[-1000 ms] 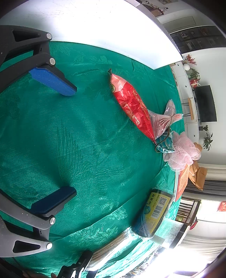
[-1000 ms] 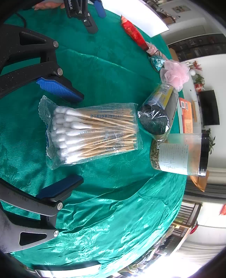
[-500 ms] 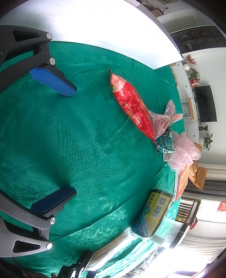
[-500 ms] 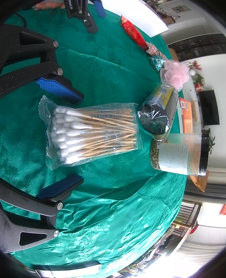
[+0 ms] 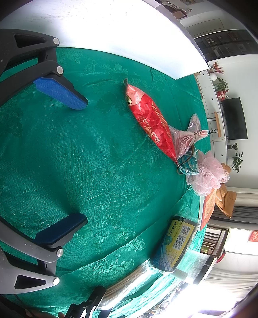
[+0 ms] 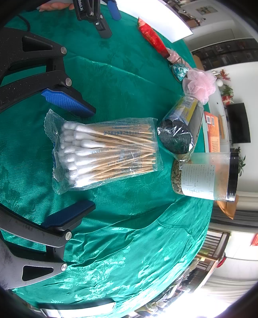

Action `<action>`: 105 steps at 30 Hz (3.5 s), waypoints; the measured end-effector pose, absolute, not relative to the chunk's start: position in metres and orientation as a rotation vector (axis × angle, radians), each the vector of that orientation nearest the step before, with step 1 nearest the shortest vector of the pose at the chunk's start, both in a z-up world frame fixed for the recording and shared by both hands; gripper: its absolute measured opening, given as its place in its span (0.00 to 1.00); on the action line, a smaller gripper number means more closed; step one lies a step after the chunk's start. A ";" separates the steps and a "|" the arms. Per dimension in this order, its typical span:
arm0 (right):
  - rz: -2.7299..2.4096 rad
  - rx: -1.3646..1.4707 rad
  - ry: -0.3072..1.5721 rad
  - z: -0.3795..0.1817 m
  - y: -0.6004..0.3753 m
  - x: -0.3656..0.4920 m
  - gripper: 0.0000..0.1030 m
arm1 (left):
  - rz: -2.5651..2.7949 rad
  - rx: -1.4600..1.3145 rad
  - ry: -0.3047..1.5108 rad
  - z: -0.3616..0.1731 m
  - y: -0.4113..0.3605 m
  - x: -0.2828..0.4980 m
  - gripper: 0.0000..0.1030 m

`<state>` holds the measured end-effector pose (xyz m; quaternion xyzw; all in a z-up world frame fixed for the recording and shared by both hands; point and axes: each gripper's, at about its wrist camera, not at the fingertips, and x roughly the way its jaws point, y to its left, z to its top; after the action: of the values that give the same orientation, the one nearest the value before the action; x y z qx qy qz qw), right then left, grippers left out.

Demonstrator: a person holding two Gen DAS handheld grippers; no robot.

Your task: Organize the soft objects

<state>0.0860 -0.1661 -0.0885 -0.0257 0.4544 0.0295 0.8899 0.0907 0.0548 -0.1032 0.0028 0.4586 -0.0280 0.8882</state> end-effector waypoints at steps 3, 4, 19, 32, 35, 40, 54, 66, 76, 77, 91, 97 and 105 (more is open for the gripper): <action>0.061 -0.053 0.943 -0.089 -0.166 0.086 0.85 | -0.059 0.006 0.953 -0.103 0.055 0.091 1.00; 0.061 -0.053 0.943 -0.089 -0.166 0.086 0.85 | -0.059 0.007 0.953 -0.103 0.055 0.091 1.00; 0.062 -0.053 0.943 -0.089 -0.166 0.085 0.85 | 0.188 0.187 1.019 -0.085 0.069 0.182 1.00; 0.064 -0.053 0.942 -0.087 -0.165 0.083 0.86 | -0.026 -0.014 1.098 -0.088 0.077 0.164 0.33; 0.064 -0.053 0.942 -0.087 -0.165 0.083 0.86 | -0.073 -0.079 1.130 -0.085 0.064 0.131 0.32; 0.064 -0.053 0.941 -0.088 -0.166 0.083 0.86 | -0.167 -0.068 1.140 -0.082 0.032 0.075 0.34; 0.064 -0.053 0.941 -0.088 -0.166 0.082 0.86 | -0.113 0.039 1.015 -0.101 0.027 0.083 1.00; 0.065 -0.053 0.940 -0.088 -0.166 0.082 0.86 | -0.121 0.042 0.955 -0.104 0.030 0.076 1.00; 0.065 -0.053 0.940 -0.088 -0.166 0.082 0.86 | -0.121 0.042 0.955 -0.104 0.029 0.076 1.00; 0.065 -0.053 0.940 -0.088 -0.166 0.082 0.86 | -0.121 0.042 0.955 -0.104 0.029 0.076 1.00; 0.066 -0.053 0.939 -0.088 -0.166 0.082 0.86 | -0.122 0.041 0.954 -0.104 0.029 0.077 1.00; 0.066 -0.054 0.939 -0.088 -0.166 0.081 0.86 | -0.122 0.041 0.955 -0.104 0.029 0.077 1.00; 0.067 -0.054 0.939 -0.088 -0.166 0.081 0.86 | -0.122 0.041 0.955 -0.104 0.029 0.077 1.00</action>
<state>0.0814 -0.1664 -0.0880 -0.0260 0.4522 0.0322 0.8910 0.0766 0.0288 -0.1039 0.0199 0.4591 -0.0588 0.8862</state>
